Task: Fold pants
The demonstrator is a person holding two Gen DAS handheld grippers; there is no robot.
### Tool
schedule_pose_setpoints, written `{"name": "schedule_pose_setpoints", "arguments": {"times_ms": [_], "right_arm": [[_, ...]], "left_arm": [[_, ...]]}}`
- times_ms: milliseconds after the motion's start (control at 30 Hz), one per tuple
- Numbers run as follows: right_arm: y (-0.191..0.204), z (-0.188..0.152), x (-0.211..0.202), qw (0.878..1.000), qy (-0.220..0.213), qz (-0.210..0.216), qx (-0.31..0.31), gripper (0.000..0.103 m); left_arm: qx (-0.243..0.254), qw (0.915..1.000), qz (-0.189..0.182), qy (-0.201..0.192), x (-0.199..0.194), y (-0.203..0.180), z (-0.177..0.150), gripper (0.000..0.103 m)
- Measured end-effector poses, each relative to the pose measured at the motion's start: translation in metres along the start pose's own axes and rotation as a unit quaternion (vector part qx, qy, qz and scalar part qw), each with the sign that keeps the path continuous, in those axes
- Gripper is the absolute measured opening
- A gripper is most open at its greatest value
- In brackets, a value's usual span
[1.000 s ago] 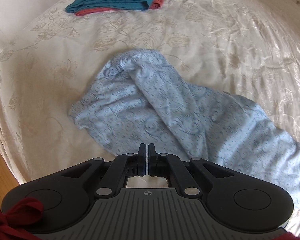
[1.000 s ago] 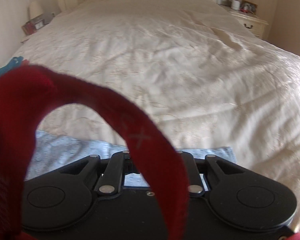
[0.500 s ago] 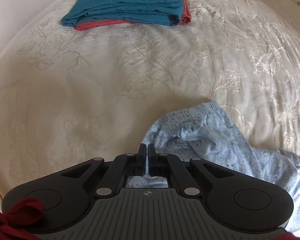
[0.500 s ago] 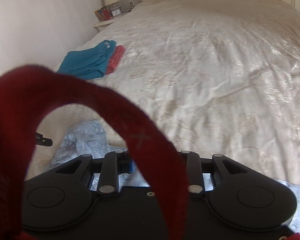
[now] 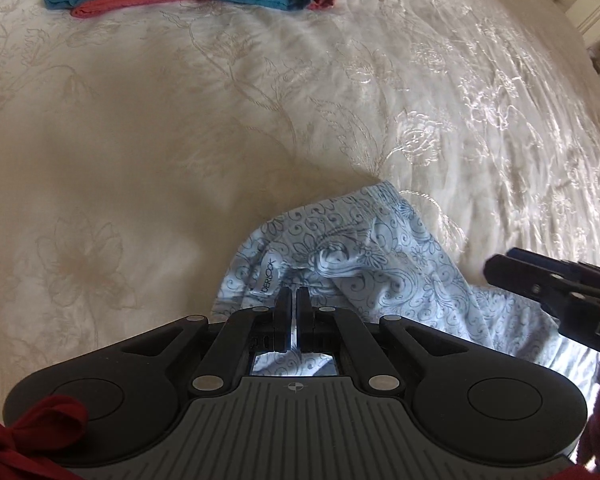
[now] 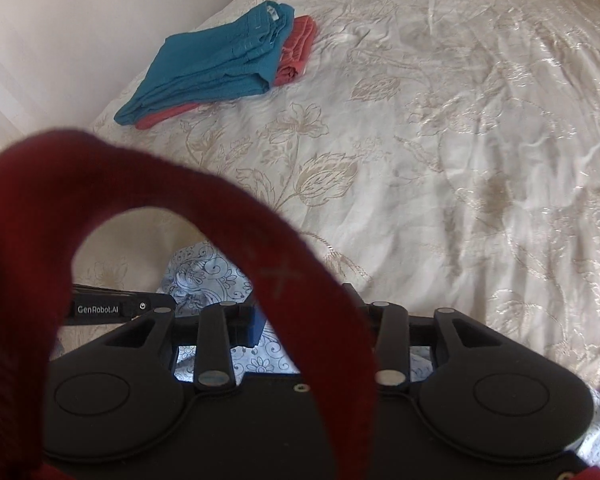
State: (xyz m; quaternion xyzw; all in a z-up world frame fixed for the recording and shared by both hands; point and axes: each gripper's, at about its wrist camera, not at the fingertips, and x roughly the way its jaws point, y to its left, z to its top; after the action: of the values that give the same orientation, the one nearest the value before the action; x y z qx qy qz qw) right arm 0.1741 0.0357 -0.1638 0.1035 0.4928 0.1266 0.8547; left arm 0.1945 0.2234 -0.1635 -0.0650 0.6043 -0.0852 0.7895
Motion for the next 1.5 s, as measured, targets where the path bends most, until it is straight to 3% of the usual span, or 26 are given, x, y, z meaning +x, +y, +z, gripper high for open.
{"name": "schedule_pose_setpoints", "arguments": {"times_ms": [167, 233, 433, 500, 533, 767, 967, 1133, 1267, 1300, 1400, 1500], "right_arm": [[0.0, 0.01, 0.03, 0.999, 0.034, 0.018, 0.004, 0.05], [-0.001, 0.012, 0.038, 0.999, 0.043, 0.02, 0.005, 0.05], [-0.002, 0.015, 0.057, 0.997, 0.067, 0.042, 0.012, 0.056], [-0.003, 0.015, 0.061, 0.994, 0.073, 0.082, 0.024, 0.042], [0.0, 0.015, 0.059, 0.992, 0.072, 0.1, 0.023, 0.008], [0.076, -0.003, -0.004, 0.989, 0.01, 0.124, -0.08, 0.008], [0.132, -0.055, 0.006, 0.978, 0.051, 0.129, -0.157, 0.008], [0.152, -0.085, 0.032, 0.971, 0.081, 0.119, -0.193, 0.008], [0.161, -0.091, 0.047, 0.966, 0.101, 0.117, -0.208, 0.017], [0.161, -0.093, 0.046, 0.964, 0.102, 0.117, -0.215, 0.018], [0.159, -0.091, 0.031, 0.962, 0.09, 0.125, -0.225, 0.035], [0.142, -0.079, 0.01, 0.967, 0.068, 0.125, -0.21, 0.036]], "left_arm": [[0.021, 0.9989, 0.027, 0.031, 0.028, 0.002, 0.005, 0.002], [0.012, 0.9993, 0.02, 0.031, 0.036, 0.009, 0.009, 0.002], [0.008, 0.9997, 0.015, 0.018, 0.021, 0.014, 0.013, 0.002], [-0.009, 0.9998, 0.02, 0.0, 0.006, 0.023, 0.014, 0.002], [-0.017, 0.9995, 0.024, -0.006, 0.0, 0.027, 0.015, 0.002], [-0.067, 0.9948, 0.054, -0.055, -0.047, 0.068, 0.01, 0.002], [-0.063, 0.9934, 0.068, -0.067, -0.066, 0.074, 0.001, 0.002], [-0.036, 0.9949, 0.064, -0.069, -0.069, 0.062, -0.005, 0.002], [-0.017, 0.997, 0.044, -0.062, -0.066, 0.05, -0.009, 0.002], [-0.011, 0.9974, 0.039, -0.06, -0.065, 0.047, -0.01, 0.002], [0.01, 0.9983, 0.024, -0.051, -0.06, 0.034, -0.012, 0.002], [0.024, 0.9987, 0.012, -0.042, -0.05, 0.022, -0.011, 0.002]]}}
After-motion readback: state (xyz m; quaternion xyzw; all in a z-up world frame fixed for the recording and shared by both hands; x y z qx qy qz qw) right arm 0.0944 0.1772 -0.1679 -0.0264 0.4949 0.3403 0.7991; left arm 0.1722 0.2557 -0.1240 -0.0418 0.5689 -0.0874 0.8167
